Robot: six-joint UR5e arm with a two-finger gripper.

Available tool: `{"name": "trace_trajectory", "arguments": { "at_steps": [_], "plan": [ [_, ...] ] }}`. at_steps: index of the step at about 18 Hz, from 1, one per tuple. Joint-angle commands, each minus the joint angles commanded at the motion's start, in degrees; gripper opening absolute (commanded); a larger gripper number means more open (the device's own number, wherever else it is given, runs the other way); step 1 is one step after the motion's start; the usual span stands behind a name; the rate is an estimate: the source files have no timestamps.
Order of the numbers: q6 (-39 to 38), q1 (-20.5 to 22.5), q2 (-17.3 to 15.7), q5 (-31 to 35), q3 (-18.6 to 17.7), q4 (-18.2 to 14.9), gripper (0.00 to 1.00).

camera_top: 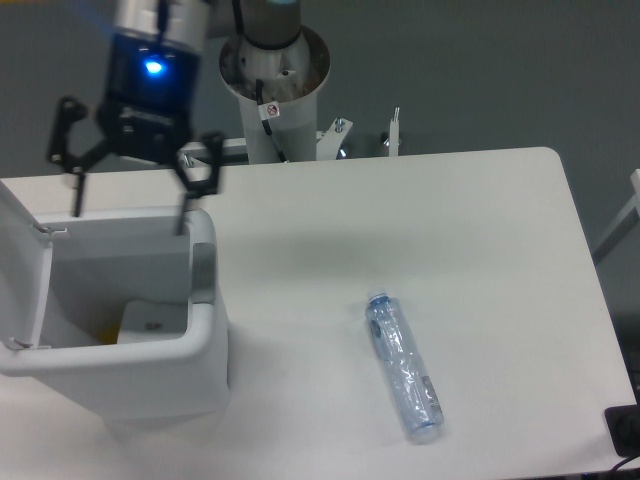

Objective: Place the trash in the trash can
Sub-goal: 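Move the open gripper over the clear plastic bottle and lower it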

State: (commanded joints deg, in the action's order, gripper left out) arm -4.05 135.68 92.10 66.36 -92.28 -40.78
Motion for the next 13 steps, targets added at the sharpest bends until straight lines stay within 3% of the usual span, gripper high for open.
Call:
{"name": "trace_trajectory", "arguments": {
  "at_steps": [2,4,8,13],
  "plan": [
    [0.2,5.1,4.3,0.0,0.6,0.0,1.00],
    [1.4,10.0,10.3,0.3,3.7,-0.1,1.00],
    [10.1,13.2,18.4,1.2,6.9,-0.1,1.00],
    [25.5,13.0,24.4,5.5,5.8,-0.8,1.00]
  ]
}}
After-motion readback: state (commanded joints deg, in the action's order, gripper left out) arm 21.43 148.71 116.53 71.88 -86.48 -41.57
